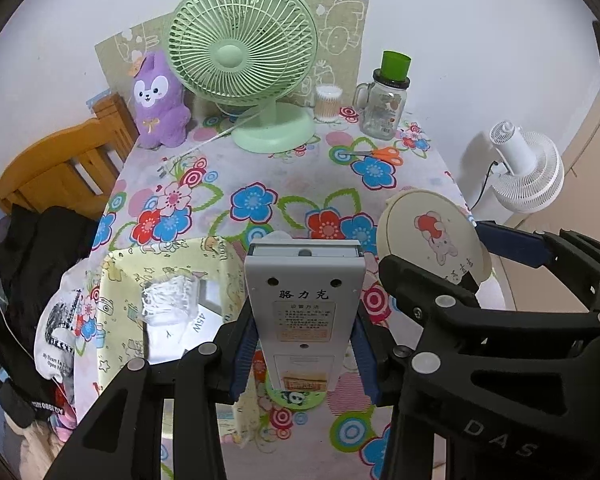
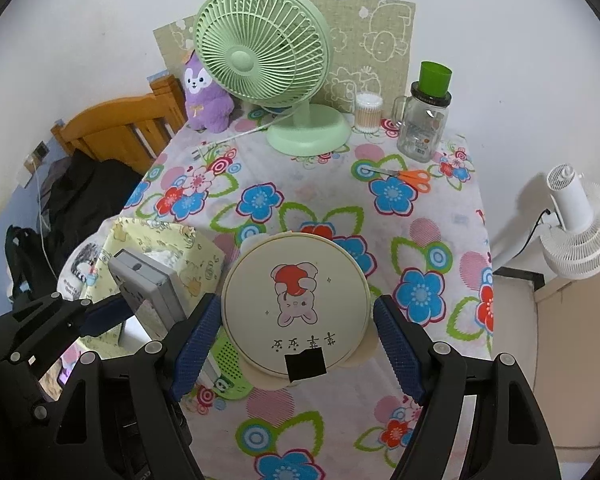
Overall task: Organize rigid objects
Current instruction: 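Carry the package with the left tool toward the yellow basket while the right tool carries the container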
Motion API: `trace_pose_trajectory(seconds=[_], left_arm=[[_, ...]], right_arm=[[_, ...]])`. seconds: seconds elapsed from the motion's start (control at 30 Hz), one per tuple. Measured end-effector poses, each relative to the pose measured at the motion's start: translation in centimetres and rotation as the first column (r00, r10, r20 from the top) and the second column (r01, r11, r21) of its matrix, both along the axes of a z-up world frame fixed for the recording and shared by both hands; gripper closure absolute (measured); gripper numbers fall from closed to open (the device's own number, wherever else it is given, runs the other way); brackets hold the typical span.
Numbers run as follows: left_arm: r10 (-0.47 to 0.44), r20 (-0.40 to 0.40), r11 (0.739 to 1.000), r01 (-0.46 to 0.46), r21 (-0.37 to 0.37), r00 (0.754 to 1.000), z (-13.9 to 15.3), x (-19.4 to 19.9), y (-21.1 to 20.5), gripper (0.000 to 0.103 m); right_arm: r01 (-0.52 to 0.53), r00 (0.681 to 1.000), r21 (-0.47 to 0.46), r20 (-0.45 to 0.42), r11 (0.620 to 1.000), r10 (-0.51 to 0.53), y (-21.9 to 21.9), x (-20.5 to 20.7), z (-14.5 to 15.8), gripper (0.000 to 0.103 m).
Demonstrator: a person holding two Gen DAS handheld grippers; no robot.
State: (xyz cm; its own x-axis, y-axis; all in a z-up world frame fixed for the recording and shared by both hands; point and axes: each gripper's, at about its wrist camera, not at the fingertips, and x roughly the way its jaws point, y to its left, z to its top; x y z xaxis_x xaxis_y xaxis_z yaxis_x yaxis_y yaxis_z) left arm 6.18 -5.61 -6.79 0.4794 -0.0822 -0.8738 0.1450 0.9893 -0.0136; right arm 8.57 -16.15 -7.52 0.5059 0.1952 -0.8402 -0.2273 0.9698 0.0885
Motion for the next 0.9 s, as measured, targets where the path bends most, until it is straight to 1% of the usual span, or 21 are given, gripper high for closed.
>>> trace_pose_trajectory(seconds=[0.23,0.63,0.9], left_arm=[[-0.012,0.014,1.0,0.012,-0.013,1.0,0.4,0.1,2.1,0.058],[-0.001,0.034,1.0,0.001,-0.017,0.999,0.7,-0.4,6.8,0.058],[0.002,0.033,1.0,-0.002,-0.013,0.999,0.2,-1.1,9.8,0.058]], right_arm=[[0.021,1.0,0.004,0.01,1.0,-0.021,1.9,-0.1,0.4,0.023],[0.012,0.999,0.011,0.029,1.0,-0.012,6.7,-0.5,0.7,0.023],[0.009,1.0,0.008,0.028,1.0,-0.009,9.8,-1.0,0.2,0.023]])
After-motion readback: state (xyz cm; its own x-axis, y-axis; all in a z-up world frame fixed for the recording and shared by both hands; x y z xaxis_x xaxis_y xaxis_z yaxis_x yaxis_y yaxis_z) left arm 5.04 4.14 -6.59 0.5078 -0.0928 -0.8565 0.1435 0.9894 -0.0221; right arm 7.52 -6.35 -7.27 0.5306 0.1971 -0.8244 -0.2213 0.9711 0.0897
